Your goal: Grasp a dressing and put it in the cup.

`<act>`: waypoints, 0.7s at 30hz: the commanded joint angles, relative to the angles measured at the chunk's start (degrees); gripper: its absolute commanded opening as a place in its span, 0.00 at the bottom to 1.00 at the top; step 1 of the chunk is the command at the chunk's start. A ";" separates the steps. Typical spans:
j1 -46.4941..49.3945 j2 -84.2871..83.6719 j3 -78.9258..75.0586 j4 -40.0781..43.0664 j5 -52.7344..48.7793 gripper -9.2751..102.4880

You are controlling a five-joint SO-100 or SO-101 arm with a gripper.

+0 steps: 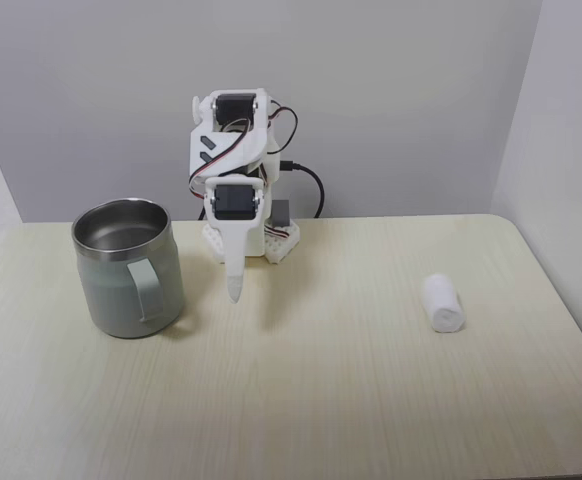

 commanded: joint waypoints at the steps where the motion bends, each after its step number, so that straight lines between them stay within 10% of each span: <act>1: -1.49 -0.09 -0.26 -2.02 1.14 0.08; 21: -4.92 0.79 12.30 4.31 -2.46 0.08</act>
